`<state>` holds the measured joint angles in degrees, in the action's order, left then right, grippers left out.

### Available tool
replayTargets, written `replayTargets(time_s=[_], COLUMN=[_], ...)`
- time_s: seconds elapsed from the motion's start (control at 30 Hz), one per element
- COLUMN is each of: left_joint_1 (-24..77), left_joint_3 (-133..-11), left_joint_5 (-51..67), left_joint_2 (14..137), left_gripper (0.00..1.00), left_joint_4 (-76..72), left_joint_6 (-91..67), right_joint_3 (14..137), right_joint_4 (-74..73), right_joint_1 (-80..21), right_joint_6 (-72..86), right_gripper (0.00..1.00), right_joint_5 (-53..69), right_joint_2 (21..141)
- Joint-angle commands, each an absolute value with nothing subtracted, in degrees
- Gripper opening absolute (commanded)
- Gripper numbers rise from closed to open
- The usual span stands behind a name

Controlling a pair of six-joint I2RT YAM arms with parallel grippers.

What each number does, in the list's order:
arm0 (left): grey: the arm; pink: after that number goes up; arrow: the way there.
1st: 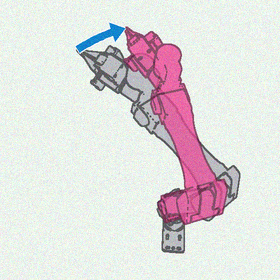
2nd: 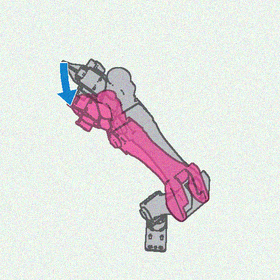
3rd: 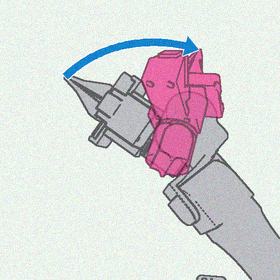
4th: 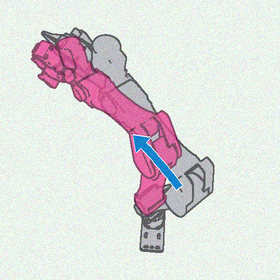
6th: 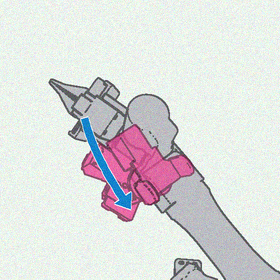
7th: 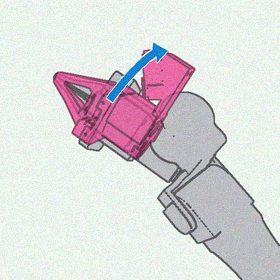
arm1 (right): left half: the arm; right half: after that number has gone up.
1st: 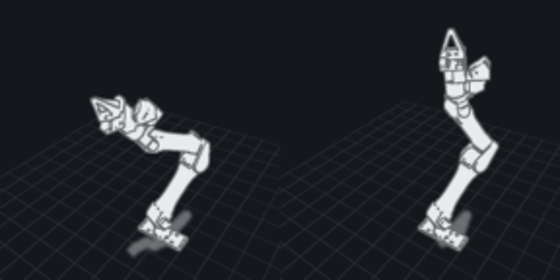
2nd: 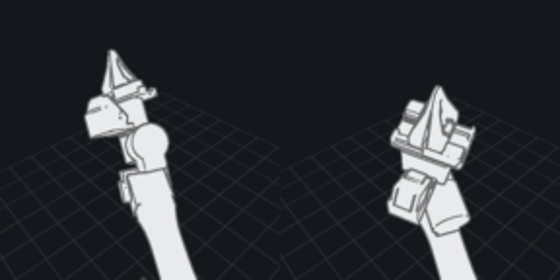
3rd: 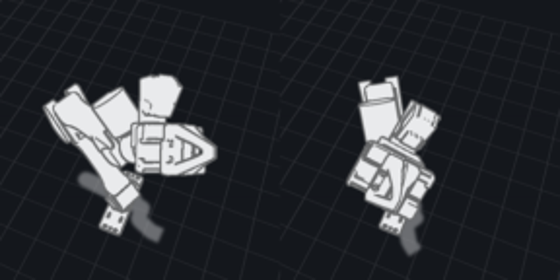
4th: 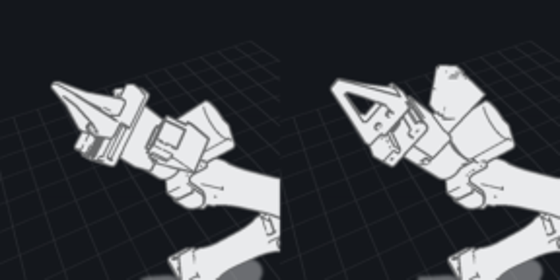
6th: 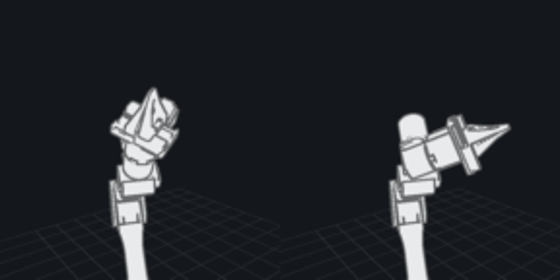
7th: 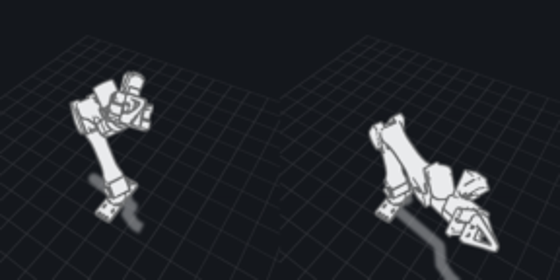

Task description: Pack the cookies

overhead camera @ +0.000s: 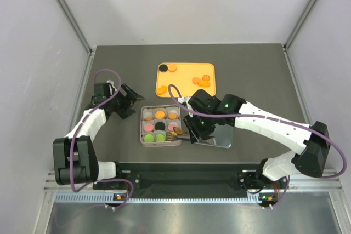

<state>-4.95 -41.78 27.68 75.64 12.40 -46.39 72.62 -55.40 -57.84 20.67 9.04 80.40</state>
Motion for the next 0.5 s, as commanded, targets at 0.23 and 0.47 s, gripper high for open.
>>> replayTargets(time_s=[0.23,0.47], left_joint_1=[-5.4,-5.4], left_joint_3=[-41.5,-41.4], left_joint_5=[28.7,28.7], left_joint_2=[75.2,75.3], left_gripper=[0.95,0.95], left_joint_4=[9.4,9.4], left_joint_6=[-46.2,-46.2], right_joint_3=[73.5,73.2], right_joint_4=[-54.0,-54.0], right_joint_1=[-57.3,-57.4], right_joint_6=[21.0,21.0], right_gripper=[0.41,0.43], right_joint_5=[7.5,6.6], right_joint_2=[80.9,80.9])
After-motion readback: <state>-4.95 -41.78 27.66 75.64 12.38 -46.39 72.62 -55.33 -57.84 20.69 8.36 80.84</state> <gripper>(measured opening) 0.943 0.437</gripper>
